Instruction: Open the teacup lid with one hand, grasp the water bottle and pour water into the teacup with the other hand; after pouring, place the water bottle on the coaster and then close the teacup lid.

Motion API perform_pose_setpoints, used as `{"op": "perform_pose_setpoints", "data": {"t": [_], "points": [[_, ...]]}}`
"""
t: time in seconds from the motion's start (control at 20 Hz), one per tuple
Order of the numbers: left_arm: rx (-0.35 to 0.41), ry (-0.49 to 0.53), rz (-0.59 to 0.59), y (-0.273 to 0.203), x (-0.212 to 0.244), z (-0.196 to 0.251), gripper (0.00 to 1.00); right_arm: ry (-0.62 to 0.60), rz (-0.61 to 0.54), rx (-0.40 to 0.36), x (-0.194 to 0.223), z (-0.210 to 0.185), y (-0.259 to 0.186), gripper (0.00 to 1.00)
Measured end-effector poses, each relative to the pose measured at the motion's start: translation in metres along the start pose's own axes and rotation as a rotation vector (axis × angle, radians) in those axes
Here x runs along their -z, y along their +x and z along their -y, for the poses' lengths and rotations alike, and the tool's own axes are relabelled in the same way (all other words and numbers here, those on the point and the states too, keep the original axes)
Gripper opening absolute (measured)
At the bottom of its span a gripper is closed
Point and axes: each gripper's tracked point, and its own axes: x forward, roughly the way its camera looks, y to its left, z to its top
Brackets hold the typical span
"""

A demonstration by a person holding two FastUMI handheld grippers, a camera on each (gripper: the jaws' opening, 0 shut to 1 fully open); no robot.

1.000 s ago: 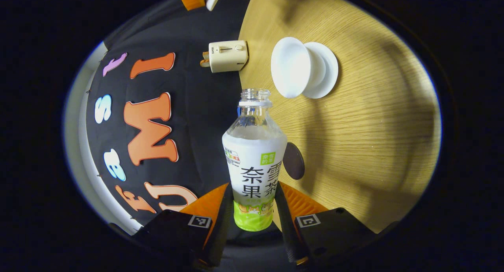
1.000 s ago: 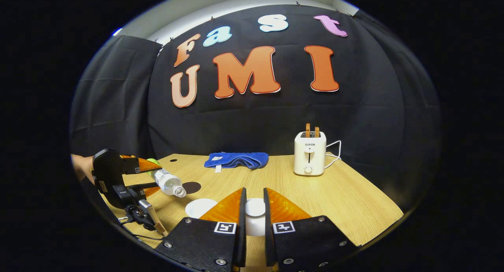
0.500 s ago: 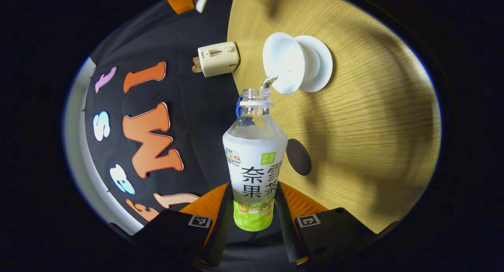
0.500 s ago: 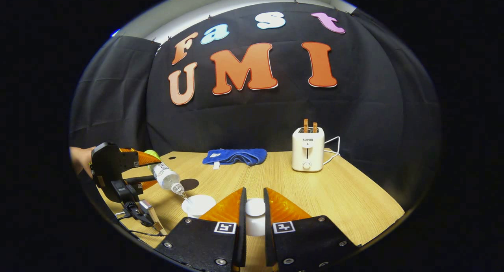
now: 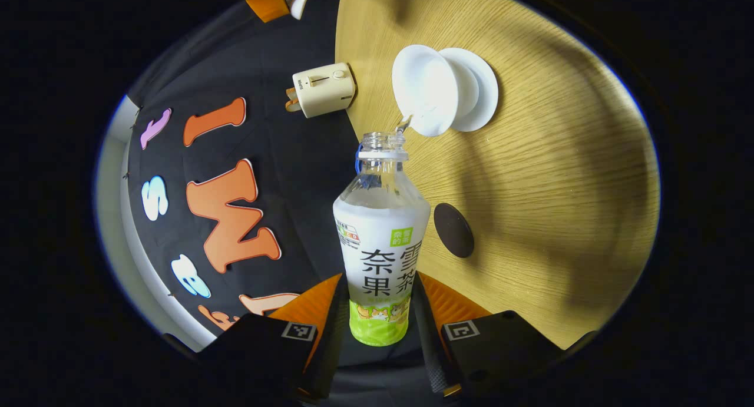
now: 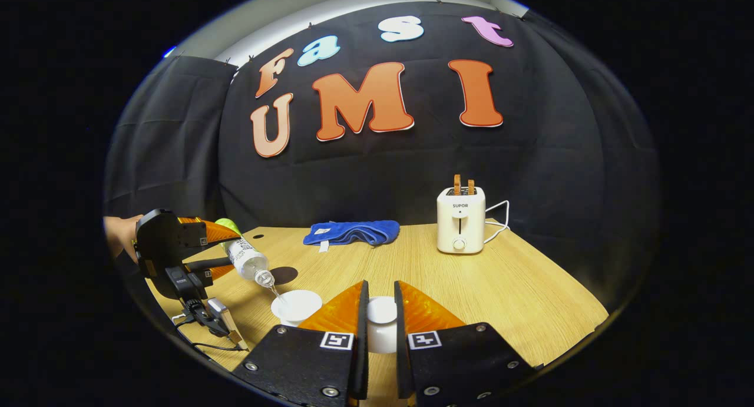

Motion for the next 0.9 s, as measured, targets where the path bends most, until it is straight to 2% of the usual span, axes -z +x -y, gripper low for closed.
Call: {"op": "perform_pose_setpoints", "data": {"t": [0.1, 0.55, 0.75, 0.9], "points": [[-0.012, 0.022, -0.001, -0.001, 0.001, -0.006, 0.6, 0.003, -0.006, 0.001, 0.002, 0.002, 0.0, 0.19], [-0.035, 0.097, 0.008, -0.004, -0.002, -0.017, 0.6, 0.014, -0.004, 0.0, 0.004, 0.004, -0.006, 0.19], [-0.06, 0.115, 0.011, -0.011, -0.003, -0.021, 0.64, 0.033, 0.002, 0.004, 0.003, 0.009, -0.007, 0.19], [-0.067, 0.14, 0.008, -0.012, -0.003, -0.029, 0.6, 0.039, 0.004, 0.003, 0.004, 0.011, -0.01, 0.19]]}}
